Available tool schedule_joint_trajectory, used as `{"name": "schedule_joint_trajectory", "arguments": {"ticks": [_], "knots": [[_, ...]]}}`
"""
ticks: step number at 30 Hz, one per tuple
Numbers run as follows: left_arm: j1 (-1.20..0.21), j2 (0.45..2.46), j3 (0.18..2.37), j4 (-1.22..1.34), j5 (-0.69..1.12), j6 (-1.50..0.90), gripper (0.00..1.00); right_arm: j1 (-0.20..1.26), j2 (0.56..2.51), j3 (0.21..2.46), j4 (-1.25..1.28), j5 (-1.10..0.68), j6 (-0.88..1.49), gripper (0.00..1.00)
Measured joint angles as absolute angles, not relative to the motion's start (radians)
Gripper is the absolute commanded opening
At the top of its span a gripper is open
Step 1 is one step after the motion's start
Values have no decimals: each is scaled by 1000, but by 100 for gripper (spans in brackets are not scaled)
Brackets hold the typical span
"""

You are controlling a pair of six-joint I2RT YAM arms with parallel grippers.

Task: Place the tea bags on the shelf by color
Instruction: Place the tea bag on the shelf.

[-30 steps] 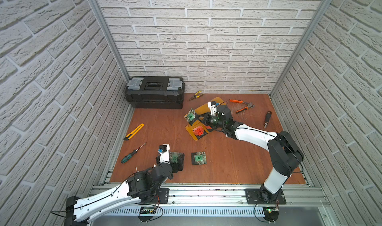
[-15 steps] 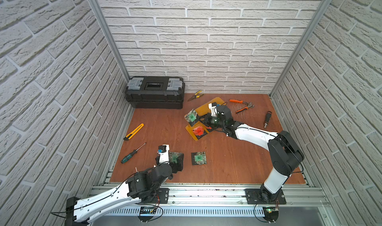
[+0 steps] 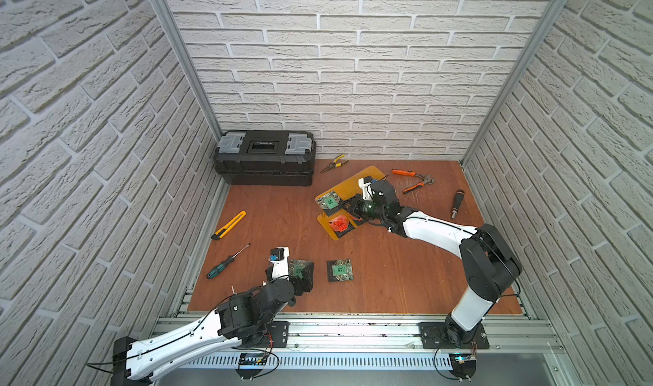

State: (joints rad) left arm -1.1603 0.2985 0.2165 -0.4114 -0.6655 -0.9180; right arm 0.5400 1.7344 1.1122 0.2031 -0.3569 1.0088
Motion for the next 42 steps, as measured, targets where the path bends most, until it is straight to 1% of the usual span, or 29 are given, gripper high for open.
{"name": "schedule_joint_trajectory", "arguments": {"ticks": [9,19,23,35,42], "knots": [[-1155,299,216,-411,-665,-919,98,538,1734,1124,187,-360,1009,11],[-1150,299,215,-411,-661,-918,98,538,1734,1129,176,-360,1003,25],[-1149,299,215,-411,-660,-918,98,537,1734,1131,174,-360,995,29],[-1145,298,215,-411,-653,-919,98,533,1727,1141,155,-355,978,40],[-1145,298,215,-411,-649,-918,98,527,1699,1141,100,-333,953,43]]}}
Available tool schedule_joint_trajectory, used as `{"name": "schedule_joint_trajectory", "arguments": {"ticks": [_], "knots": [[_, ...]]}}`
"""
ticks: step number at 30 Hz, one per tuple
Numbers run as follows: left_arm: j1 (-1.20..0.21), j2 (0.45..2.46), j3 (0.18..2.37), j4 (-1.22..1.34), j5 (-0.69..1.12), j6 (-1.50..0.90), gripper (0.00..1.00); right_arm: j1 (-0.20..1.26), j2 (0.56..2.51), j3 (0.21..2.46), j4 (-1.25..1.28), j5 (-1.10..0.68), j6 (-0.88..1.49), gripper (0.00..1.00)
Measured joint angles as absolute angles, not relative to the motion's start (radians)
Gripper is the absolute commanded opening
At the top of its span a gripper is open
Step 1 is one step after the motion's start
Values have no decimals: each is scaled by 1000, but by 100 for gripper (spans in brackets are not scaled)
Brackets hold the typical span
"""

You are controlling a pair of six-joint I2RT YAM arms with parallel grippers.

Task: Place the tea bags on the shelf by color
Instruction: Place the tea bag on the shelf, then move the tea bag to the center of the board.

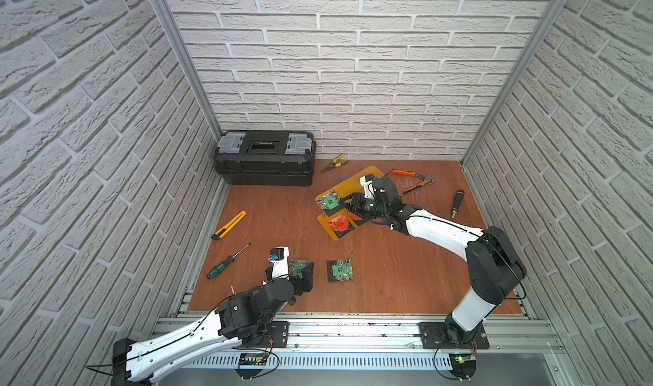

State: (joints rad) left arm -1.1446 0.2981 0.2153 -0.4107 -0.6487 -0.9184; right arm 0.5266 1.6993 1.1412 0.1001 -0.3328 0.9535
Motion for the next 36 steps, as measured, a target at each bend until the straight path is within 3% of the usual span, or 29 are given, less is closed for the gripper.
{"name": "schedule_joint_trajectory", "arguments": {"ticks": [24,36], "knots": [[-1135,307,215,-384,-631,-912,98,518,1642,1140,59,-319,914,46],[-1133,473,216,-250,-560,-885,98,518,1458,1002,-10,-318,833,46]]}}
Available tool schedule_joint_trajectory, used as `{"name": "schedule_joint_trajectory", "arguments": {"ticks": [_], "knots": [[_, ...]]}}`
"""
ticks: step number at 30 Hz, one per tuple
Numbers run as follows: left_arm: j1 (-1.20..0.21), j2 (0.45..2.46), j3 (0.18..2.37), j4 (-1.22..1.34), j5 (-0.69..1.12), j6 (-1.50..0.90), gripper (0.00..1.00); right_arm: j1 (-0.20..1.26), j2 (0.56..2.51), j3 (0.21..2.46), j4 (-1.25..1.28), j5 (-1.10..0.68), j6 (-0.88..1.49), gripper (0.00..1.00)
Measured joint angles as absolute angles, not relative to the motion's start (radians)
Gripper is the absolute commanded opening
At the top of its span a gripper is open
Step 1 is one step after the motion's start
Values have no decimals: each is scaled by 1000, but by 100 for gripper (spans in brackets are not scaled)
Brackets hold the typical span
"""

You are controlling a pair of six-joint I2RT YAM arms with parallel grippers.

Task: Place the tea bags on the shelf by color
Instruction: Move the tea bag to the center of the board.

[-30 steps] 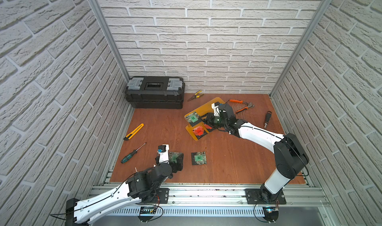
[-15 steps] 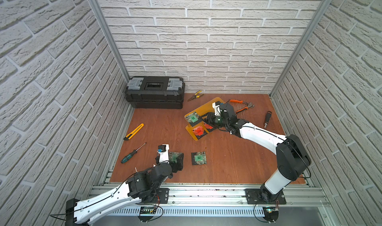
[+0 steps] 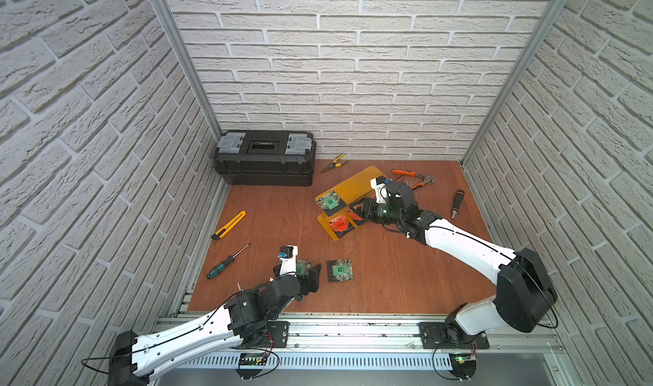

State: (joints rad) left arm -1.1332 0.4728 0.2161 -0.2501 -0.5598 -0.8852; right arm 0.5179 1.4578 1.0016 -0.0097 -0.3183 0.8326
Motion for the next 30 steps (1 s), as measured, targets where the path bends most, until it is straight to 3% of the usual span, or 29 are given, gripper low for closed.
{"name": "schedule_joint_trajectory", "arguments": {"ticks": [10,30], "knots": [[-1132,639,216,-80,-484,-886,98,518,1308,827,-67,-323,778,47],[-1132,888,223,31,-358,-963,98,519,1299,708,-112,-363,747,48]]}}
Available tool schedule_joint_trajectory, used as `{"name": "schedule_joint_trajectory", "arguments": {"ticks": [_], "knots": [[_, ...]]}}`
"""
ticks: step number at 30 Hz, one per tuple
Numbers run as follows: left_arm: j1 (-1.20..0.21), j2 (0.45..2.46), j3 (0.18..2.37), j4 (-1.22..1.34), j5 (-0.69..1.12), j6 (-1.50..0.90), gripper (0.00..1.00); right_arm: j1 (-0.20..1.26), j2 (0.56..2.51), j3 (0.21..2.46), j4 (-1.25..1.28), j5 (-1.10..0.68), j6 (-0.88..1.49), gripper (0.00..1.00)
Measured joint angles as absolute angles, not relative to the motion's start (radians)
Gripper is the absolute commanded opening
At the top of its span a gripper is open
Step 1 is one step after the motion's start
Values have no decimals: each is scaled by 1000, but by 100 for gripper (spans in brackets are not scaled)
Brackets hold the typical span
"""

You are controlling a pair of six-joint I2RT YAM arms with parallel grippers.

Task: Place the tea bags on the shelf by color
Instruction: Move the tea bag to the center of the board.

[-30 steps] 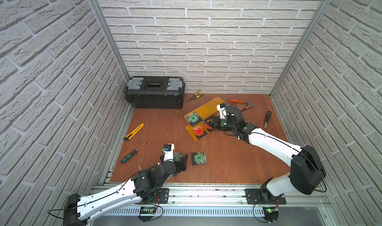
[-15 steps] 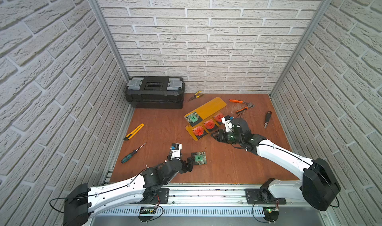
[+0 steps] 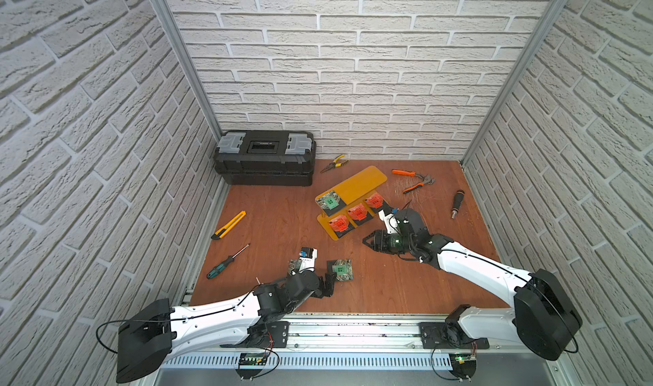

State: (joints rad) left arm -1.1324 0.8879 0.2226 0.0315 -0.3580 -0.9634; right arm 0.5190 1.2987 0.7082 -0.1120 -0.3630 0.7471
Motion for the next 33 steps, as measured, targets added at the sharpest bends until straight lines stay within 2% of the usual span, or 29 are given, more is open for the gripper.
{"name": "schedule_joint_trajectory", "arguments": {"ticks": [13,33], "knots": [[-1126,1037,266,82,-283,-981,98,519,1299,708,-112,-360,747,47],[-1121,1158,309,160,-207,-970,98,519,1297,701,-124,-358,743,47]]}}
